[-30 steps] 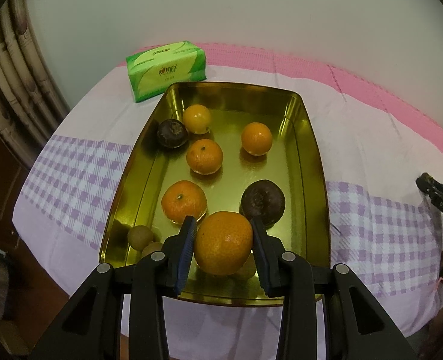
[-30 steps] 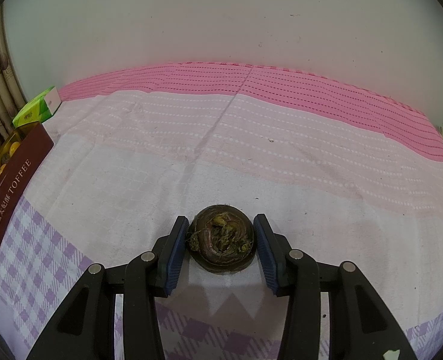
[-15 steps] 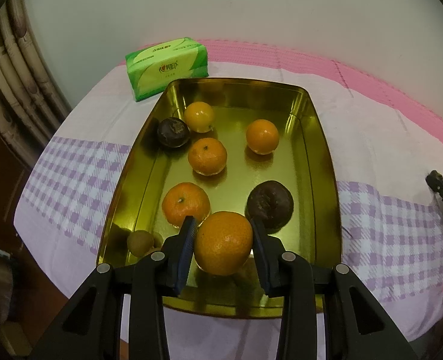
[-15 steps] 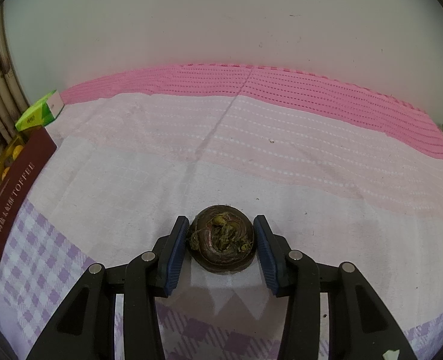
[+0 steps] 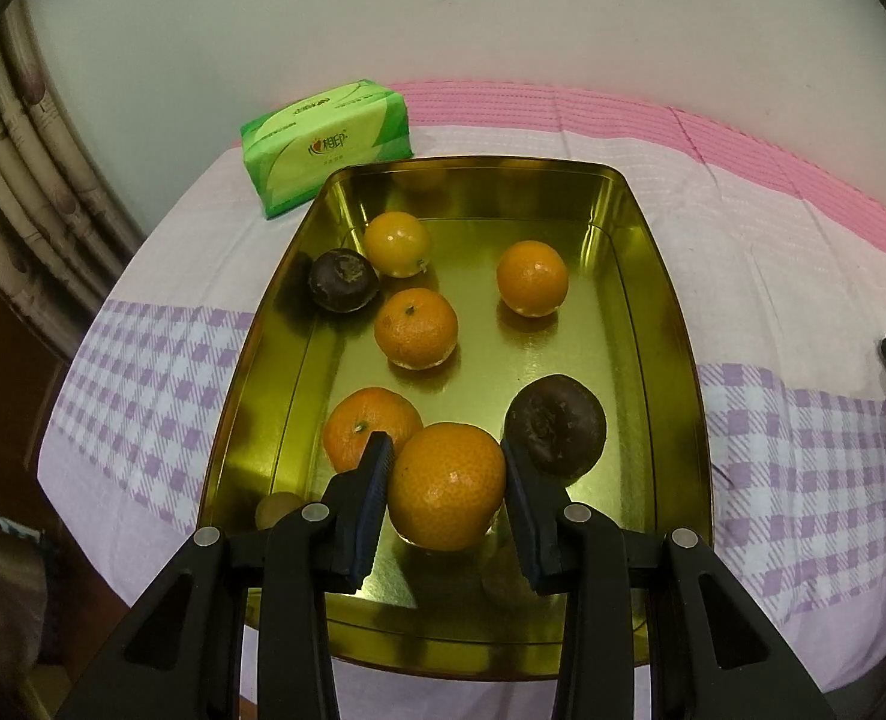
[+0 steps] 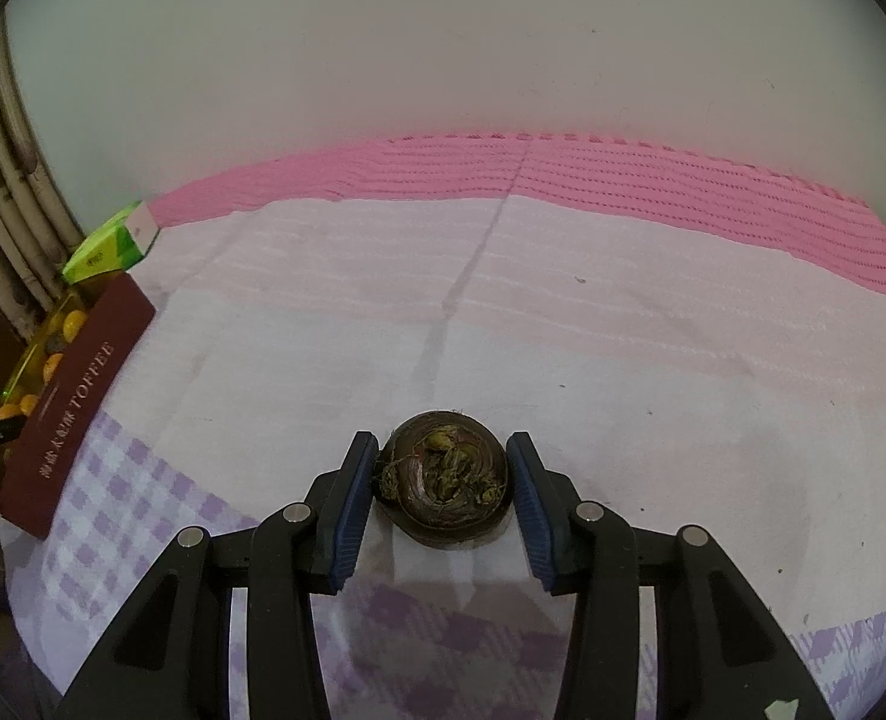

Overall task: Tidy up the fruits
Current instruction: 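Lower the orange into the tray and open the left gripper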

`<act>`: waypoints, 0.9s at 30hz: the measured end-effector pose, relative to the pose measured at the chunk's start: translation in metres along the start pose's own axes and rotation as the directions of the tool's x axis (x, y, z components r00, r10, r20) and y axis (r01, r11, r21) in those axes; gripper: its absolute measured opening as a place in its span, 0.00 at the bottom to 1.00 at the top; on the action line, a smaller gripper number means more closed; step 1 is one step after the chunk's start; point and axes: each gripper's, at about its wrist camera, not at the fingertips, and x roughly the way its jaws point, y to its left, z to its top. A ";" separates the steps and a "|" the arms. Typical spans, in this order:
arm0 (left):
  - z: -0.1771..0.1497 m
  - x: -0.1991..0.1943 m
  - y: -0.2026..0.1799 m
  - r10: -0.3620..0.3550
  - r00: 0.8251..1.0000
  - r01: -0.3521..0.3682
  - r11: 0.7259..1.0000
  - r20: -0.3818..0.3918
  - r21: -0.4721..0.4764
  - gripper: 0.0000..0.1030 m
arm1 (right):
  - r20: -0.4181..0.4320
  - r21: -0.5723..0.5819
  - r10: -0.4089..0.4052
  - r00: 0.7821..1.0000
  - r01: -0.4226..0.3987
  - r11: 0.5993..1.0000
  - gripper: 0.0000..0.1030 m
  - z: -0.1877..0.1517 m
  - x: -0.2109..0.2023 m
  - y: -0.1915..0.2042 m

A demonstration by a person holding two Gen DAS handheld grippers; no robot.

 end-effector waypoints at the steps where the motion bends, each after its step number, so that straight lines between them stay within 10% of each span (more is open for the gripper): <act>1: 0.000 0.000 0.000 0.002 1.000 -0.002 1.000 0.003 0.000 0.37 | 0.002 0.000 0.002 1.000 -0.002 1.000 0.41 0.001 -0.001 0.002; 19: 0.004 -0.020 0.004 0.035 0.999 -0.034 0.999 0.039 -0.022 0.39 | 0.051 -0.049 0.088 0.995 -0.086 0.995 0.41 0.015 -0.034 0.048; 27: 0.006 -0.037 0.030 0.094 0.993 -0.085 0.988 0.066 -0.126 0.57 | 0.062 -0.156 0.180 0.982 -0.169 0.973 0.41 0.031 -0.049 0.115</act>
